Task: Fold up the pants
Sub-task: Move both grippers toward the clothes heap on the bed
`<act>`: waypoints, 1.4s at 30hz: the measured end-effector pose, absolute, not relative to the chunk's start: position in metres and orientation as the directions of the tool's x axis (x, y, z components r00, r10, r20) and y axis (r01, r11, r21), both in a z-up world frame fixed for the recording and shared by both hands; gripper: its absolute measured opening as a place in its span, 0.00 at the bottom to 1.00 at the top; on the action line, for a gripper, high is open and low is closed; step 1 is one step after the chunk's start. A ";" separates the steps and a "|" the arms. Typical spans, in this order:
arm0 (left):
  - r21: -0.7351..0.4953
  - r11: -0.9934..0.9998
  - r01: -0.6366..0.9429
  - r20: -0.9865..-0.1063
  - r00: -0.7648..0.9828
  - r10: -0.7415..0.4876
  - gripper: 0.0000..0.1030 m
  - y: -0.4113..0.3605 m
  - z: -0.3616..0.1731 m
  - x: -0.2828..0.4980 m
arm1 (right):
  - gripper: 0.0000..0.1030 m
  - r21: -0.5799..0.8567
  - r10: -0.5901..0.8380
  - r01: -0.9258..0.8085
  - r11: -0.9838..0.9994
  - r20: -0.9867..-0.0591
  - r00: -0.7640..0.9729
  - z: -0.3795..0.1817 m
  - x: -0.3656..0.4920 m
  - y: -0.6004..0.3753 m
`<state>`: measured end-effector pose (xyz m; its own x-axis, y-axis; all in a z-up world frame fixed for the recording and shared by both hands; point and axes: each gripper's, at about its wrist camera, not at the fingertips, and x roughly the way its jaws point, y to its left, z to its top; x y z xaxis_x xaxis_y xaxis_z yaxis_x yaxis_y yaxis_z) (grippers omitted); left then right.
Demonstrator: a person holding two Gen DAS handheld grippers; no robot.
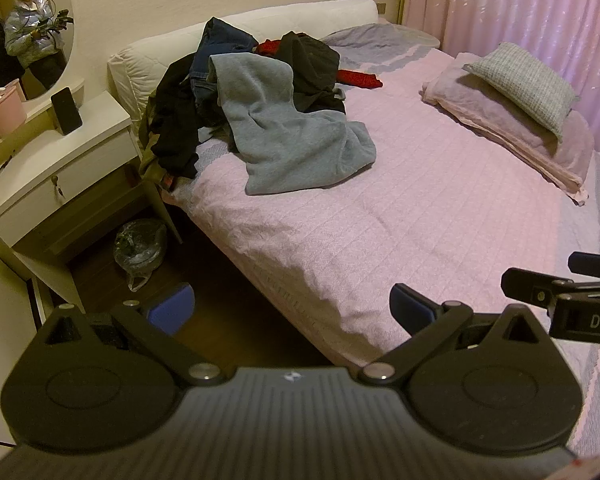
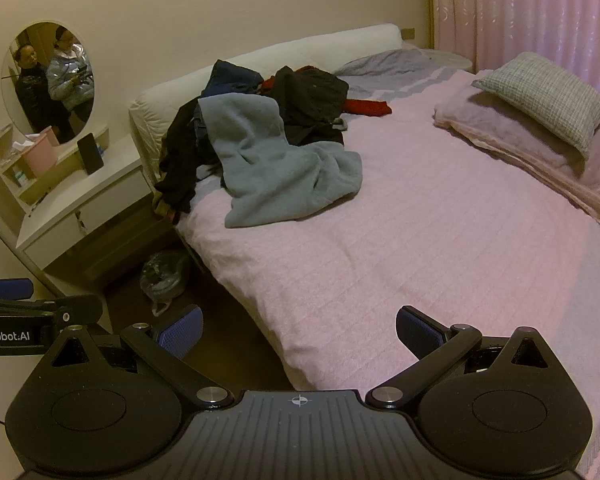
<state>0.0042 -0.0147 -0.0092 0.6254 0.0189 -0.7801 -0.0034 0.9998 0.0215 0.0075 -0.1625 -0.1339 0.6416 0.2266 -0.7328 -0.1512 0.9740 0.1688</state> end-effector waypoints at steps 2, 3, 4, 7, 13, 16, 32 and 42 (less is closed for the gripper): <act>0.021 1.000 -0.004 -0.782 0.623 0.019 1.00 -0.014 -0.009 0.006 | 0.98 0.173 0.229 -0.151 0.973 -0.734 0.640 -0.134 0.008 -0.164; 0.022 1.000 -0.005 -0.782 0.622 0.021 1.00 -0.016 -0.009 0.006 | 0.98 0.174 0.230 -0.151 0.973 -0.734 0.639 -0.134 0.008 -0.165; 0.024 1.000 -0.005 -0.782 0.622 0.022 1.00 -0.017 -0.009 0.006 | 0.98 0.175 0.232 -0.152 0.973 -0.733 0.640 -0.134 0.009 -0.165; 0.023 1.000 -0.005 -0.782 0.623 0.021 1.00 -0.017 -0.008 0.007 | 0.98 0.176 0.232 -0.152 0.973 -0.730 0.642 -0.133 0.009 -0.169; 0.027 1.000 -0.002 -0.778 0.628 0.022 1.00 -0.029 -0.009 0.006 | 0.98 0.181 0.235 -0.150 0.972 -0.725 0.648 -0.134 0.008 -0.181; 0.028 1.000 -0.006 -0.781 0.624 0.025 1.00 -0.036 -0.010 0.007 | 0.98 0.189 0.243 -0.153 0.970 -0.723 0.647 -0.135 0.007 -0.187; 0.040 0.998 -0.041 -0.782 0.620 0.057 1.00 -0.056 -0.010 0.005 | 0.98 0.212 0.267 -0.164 0.963 -0.710 0.651 -0.136 0.006 -0.215; 0.032 0.999 -0.024 -0.798 0.601 0.040 1.00 -0.064 -0.021 0.038 | 0.98 0.220 0.254 -0.135 0.966 -0.713 0.653 -0.146 0.029 -0.228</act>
